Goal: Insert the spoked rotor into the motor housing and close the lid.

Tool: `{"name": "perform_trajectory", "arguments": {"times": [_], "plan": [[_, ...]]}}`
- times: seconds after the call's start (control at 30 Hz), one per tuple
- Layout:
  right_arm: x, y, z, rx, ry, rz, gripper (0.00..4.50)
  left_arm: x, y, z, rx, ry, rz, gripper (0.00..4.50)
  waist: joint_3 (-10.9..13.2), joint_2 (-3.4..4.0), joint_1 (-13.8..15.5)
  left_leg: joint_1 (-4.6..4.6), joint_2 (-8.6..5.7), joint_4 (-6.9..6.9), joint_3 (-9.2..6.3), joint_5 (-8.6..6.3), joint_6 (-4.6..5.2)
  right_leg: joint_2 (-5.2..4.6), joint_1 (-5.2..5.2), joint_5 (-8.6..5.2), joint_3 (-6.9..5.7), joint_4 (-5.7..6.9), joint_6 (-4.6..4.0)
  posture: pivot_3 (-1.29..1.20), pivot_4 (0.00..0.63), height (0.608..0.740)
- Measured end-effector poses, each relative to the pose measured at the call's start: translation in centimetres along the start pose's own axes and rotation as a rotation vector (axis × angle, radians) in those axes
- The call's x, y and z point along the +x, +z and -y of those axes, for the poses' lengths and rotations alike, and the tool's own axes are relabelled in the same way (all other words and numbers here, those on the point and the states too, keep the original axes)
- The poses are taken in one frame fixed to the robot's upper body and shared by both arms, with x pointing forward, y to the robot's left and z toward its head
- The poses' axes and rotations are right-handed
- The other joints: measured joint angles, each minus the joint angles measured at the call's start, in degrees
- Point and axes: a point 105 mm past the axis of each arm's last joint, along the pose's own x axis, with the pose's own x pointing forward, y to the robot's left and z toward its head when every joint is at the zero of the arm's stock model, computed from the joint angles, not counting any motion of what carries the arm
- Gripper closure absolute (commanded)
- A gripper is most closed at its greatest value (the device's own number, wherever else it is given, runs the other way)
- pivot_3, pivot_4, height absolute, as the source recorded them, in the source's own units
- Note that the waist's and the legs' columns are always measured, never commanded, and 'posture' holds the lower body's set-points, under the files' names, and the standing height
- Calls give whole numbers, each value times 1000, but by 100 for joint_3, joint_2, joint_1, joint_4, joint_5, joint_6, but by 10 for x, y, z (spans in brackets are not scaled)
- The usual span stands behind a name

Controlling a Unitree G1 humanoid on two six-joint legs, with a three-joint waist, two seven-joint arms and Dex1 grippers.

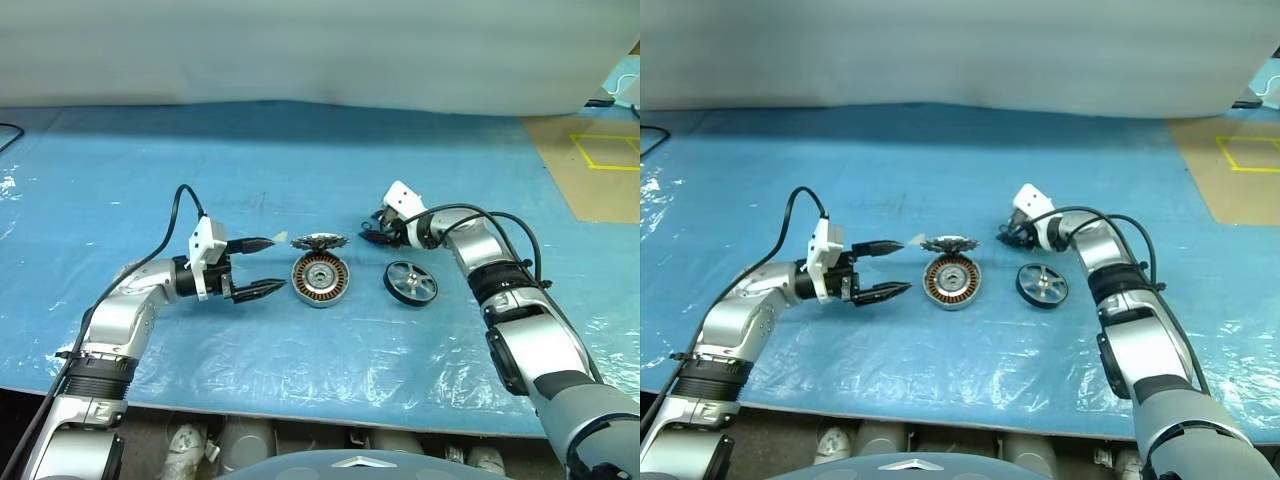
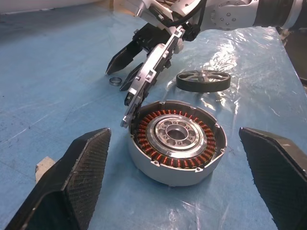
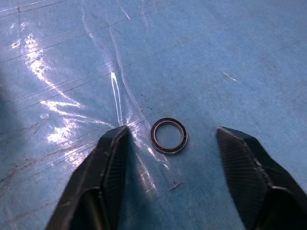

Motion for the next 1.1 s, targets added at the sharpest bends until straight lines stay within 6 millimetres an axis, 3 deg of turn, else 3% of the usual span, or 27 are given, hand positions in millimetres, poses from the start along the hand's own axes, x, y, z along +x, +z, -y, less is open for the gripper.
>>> {"name": "perform_trajectory", "arguments": {"times": [0.1,0.13,0.37,0.53,0.63,0.8,0.87,1.0,1.1], "plan": [[2,1,-1,-6,0,-2,3781,0,0,0,-1,-1,-1,0,0,0,-3,4,0,0,0,0,0,0,2,0,1,2,0,0,150,740],[2,1,-1,-8,-1,-1,3902,0,0,0,-1,-1,-1,0,0,0,-4,4,0,0,0,0,0,0,2,0,1,2,0,0,150,740],[1,1,-2,-18,0,-1,3901,0,0,0,-2,-1,-1,0,0,0,-5,4,0,-4,0,0,-1,0,2,0,1,-2,0,0,150,740],[-11,-2,-6,-8,18,4,3901,1,1,1,-4,-5,1,0,0,0,15,-6,-3,-15,0,1,0,0,-2,0,0,-19,0,0,150,740],[-30,-2,-4,11,4,23,3901,2,1,4,-4,-19,1,0,1,0,18,-17,-4,-23,0,1,0,1,-14,1,-2,-23,1,0,150,740],[-78,19,-1,-5,-35,93,3901,6,-2,20,-9,-81,-12,0,2,0,15,-7,2,-40,0,1,-1,7,-14,0,-4,-28,1,0,150,740],[-93,18,-11,-12,-19,87,3901,5,-3,24,-16,-98,-17,0,2,1,29,-5,3,-45,0,0,-1,8,-13,0,-4,-30,0,0,150,740],[-110,9,-64,-6,157,45,3901,5,-2,33,-27,-139,-24,0,5,6,51,-5,2,-49,1,-1,1,6,-12,-1,0,-46,2,0,150,740],[-116,18,-95,-27,263,61,3901,5,2,43,-19,-193,-27,0,5,7,30,8,-1,-47,2,-3,4,5,-5,-1,7,-43,3,0,150,740]]}}
